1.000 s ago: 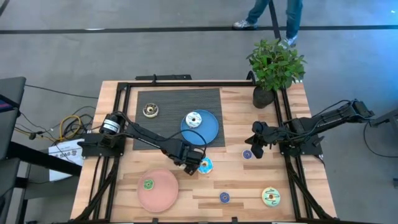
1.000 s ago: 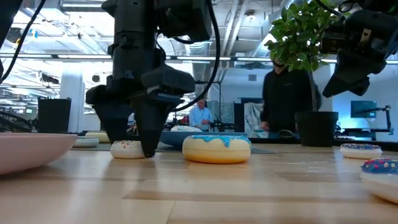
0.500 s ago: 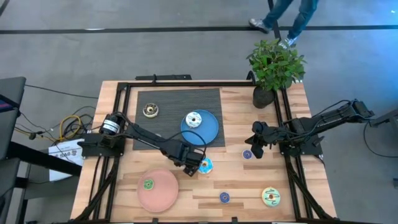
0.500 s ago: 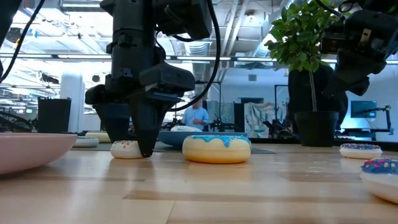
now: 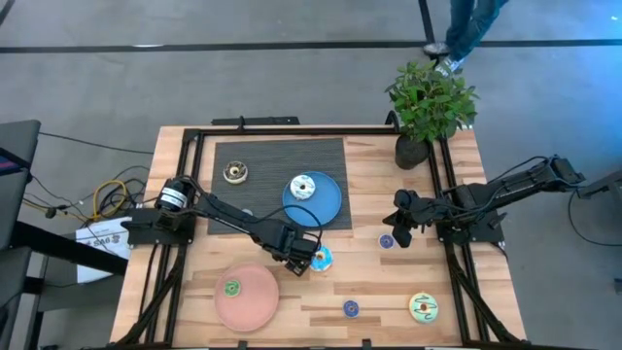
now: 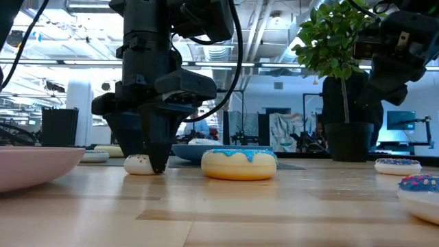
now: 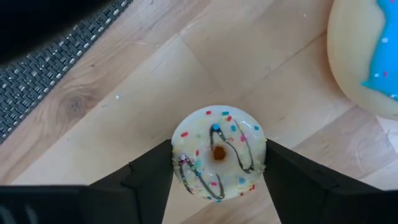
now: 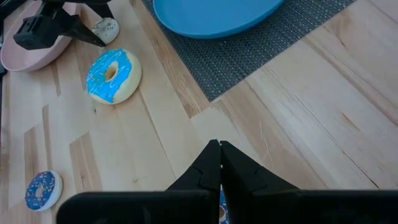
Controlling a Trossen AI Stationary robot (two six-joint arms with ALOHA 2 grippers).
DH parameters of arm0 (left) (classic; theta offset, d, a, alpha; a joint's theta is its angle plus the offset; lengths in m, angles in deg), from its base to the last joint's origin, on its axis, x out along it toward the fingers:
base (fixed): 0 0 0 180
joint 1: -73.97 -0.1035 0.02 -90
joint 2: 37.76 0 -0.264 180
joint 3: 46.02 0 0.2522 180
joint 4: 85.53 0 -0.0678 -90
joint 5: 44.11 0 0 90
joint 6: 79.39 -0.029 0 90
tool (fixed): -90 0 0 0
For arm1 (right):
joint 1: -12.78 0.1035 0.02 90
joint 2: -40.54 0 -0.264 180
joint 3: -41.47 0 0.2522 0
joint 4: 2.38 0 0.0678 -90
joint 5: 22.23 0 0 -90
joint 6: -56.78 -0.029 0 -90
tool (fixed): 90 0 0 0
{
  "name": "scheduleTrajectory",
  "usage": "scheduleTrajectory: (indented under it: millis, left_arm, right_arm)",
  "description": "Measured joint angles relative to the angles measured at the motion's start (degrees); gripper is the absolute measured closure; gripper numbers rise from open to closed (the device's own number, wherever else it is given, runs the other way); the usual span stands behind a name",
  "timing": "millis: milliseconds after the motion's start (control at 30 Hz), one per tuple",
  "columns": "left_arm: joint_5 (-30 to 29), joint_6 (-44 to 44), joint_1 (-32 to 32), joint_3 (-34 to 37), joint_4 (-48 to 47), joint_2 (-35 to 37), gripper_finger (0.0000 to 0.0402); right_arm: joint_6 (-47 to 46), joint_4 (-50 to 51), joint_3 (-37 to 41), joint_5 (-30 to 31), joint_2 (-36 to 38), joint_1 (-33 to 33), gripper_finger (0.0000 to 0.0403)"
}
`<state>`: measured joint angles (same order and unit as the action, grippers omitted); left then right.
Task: Pick & Place donuts
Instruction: Put the small white donut on the pink plate
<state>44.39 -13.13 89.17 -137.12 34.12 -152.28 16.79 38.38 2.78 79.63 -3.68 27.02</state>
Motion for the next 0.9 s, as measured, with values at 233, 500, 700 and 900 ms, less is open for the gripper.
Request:
scheduleTrajectory:
  millis: [233, 500, 700, 900]
  left_arm:
    - [0.83, 0.43, 0.00, 0.00, 0.00, 0.00, 0.0178]
    - [0.77, 1.14, 0.72, -1.35, -1.44, 0.13, 0.0178]
    - [-1.92, 2.39, 1.63, -6.15, -10.77, 0.13, 0.0178]
    - [-3.95, 1.97, 3.75, -11.83, -18.38, 0.20, 0.0178]
  right_arm:
    - [-0.01, 0.00, 0.00, -0.02, 0.00, 0.00, 0.0403]
    - [0.01, 0.00, 0.00, 0.00, 0.00, 0.00, 0.0403]
    - [0.09, -0.02, 0.00, 0.11, 0.00, -0.03, 0.0403]
    - [0.10, 0.00, 0.00, 0.16, 0.00, -0.13, 0.0403]
